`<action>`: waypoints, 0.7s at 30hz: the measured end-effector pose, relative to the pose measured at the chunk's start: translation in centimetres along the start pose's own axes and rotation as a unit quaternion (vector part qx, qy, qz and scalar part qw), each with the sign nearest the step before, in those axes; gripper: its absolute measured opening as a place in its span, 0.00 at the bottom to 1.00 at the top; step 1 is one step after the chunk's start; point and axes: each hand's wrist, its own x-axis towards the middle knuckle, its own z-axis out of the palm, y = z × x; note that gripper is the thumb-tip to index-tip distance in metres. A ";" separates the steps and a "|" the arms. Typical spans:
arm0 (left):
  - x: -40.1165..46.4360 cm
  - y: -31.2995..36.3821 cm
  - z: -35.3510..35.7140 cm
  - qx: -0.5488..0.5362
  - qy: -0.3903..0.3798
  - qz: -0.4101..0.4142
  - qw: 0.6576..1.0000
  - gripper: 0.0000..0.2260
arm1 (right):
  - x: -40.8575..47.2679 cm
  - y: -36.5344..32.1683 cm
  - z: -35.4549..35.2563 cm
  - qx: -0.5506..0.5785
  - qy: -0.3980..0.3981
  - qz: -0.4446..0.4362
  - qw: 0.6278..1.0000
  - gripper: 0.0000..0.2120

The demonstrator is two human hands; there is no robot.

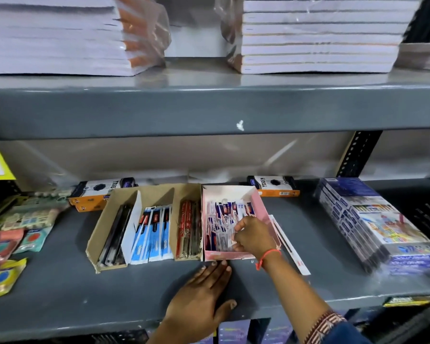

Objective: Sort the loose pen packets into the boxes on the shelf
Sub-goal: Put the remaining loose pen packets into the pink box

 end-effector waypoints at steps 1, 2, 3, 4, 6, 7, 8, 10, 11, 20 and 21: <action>0.0 0.0 0.0 -0.016 -0.003 0.000 1.000 0.30 | 0.1 0.0 0.2 -0.012 -0.004 -0.004 1.000 0.15; 0.0 0.0 0.2 -0.043 -0.019 0.000 0.999 0.31 | 0.2 0.0 0.4 -0.028 -0.008 -0.010 1.000 0.15; -0.1 0.0 0.2 -0.062 -0.036 0.003 0.997 0.30 | 0.3 0.0 0.5 -0.041 -0.011 -0.014 0.999 0.15; -0.1 -0.1 0.4 -0.069 -0.037 0.009 0.997 0.30 | 0.4 0.1 0.7 -0.047 -0.011 -0.016 0.999 0.16; -0.1 -0.1 0.6 -0.063 -0.035 0.016 0.997 0.30 | 0.6 0.4 0.9 -0.013 -0.006 -0.018 1.000 0.17; 0.0 -0.2 0.6 -0.066 -0.035 0.014 0.997 0.30 | 0.6 0.6 1.0 0.006 -0.006 -0.017 1.000 0.17; -0.1 -0.2 0.6 -0.070 -0.034 0.013 0.997 0.30 | 0.7 0.7 1.0 0.006 -0.004 -0.018 1.000 0.16; -0.1 -0.2 0.7 -0.067 -0.034 0.015 0.997 0.30 | 0.7 0.9 1.3 -0.035 0.002 -0.032 0.999 0.14; -0.1 -0.2 0.8 -0.063 -0.035 0.017 0.997 0.30 | 0.6 0.8 1.3 -0.065 0.004 -0.041 0.997 0.11; -0.1 -0.2 1.0 -0.058 -0.034 0.005 0.998 0.30 | -0.7 0.5 -1.5 -0.205 0.146 -0.089 0.964 0.13; -0.1 -0.2 0.9 -0.052 -0.034 0.005 0.998 0.30 | -0.8 0.9 -2.6 -0.174 0.190 -0.073 0.964 0.13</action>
